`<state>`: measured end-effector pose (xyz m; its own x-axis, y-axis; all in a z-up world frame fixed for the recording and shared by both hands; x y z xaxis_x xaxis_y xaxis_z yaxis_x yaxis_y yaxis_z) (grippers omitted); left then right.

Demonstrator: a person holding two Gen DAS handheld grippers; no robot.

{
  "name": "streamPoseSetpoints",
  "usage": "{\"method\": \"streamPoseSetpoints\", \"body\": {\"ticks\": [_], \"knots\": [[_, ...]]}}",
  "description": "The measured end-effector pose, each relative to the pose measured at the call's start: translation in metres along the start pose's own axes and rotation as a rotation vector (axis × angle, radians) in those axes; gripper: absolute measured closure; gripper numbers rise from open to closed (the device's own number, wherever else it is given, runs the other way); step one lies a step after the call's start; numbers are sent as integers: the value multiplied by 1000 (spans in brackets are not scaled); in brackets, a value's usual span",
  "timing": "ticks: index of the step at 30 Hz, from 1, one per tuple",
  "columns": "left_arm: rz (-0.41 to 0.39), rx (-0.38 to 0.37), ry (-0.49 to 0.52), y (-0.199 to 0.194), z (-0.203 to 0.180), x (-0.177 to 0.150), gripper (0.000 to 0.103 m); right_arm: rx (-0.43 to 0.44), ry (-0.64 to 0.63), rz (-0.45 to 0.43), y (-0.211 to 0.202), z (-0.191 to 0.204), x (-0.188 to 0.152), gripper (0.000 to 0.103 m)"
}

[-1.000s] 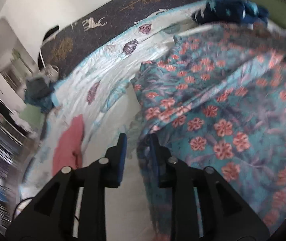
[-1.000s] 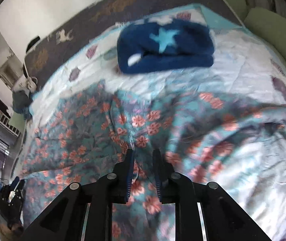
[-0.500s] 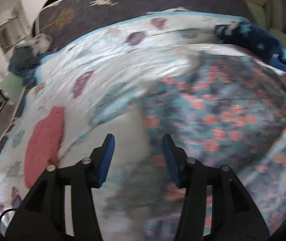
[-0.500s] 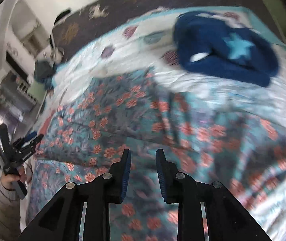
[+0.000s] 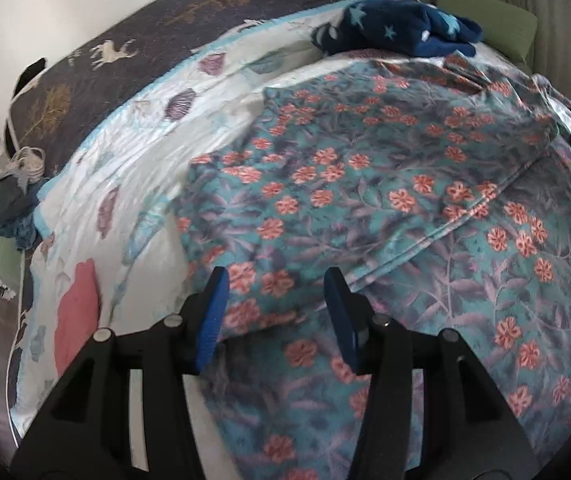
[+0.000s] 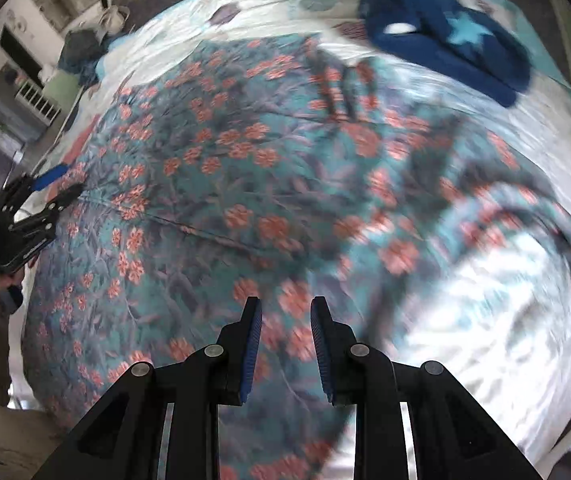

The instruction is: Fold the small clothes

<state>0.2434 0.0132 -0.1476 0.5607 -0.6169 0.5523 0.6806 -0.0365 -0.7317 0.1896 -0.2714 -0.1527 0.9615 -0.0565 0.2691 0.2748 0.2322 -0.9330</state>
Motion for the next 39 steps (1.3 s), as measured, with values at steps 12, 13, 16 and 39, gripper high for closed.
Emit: {"method": "streamPoseSetpoints", "body": {"ticks": [12, 13, 16, 39], "knots": [[74, -8, -419, 68, 120, -12, 43, 205, 345, -136, 19, -59, 63, 54], [77, -29, -414, 76, 117, -8, 43, 227, 338, -154, 22, -59, 68, 53], [84, -80, -408, 96, 106, 1, 40, 229, 321, -226, 21, -55, 80, 49], [-10, 11, -468, 70, 131, 1, 100, 110, 346, -343, 3, -73, 70, 86]]}}
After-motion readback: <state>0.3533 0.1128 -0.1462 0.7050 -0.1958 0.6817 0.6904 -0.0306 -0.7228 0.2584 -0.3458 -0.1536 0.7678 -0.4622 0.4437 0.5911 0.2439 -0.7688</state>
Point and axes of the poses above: each gripper's, at about its wrist camera, not at the fingertips, and y roughly the way its jaws point, z to its left, x to its top, the point moved 7 cm from there along y, roughly the way its jaws point, and after that the axes turned 9 degrees about y, right-handed, at the moved point
